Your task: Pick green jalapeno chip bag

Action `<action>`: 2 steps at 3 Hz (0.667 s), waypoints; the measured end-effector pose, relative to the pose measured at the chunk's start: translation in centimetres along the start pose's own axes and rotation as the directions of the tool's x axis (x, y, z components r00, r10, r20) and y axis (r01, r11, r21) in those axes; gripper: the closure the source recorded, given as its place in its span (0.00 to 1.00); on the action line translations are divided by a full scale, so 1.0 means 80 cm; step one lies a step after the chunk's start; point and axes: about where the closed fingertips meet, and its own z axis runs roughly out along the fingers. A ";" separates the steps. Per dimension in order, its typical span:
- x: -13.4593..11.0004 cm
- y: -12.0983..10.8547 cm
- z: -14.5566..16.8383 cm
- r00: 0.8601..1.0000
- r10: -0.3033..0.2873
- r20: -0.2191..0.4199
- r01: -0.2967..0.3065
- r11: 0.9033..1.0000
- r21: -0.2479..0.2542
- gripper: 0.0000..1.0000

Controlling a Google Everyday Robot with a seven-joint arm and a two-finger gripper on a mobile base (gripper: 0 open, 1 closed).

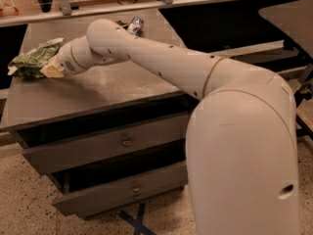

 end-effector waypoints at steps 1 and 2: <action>-0.003 -0.003 -0.009 1.000 -0.007 0.011 0.007 1.000 0.011 0.86; -0.013 -0.014 -0.027 0.999 0.001 0.054 -0.003 0.999 0.036 1.00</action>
Offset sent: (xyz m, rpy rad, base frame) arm 0.0174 -0.0427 0.0470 0.1296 -0.0540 -0.0756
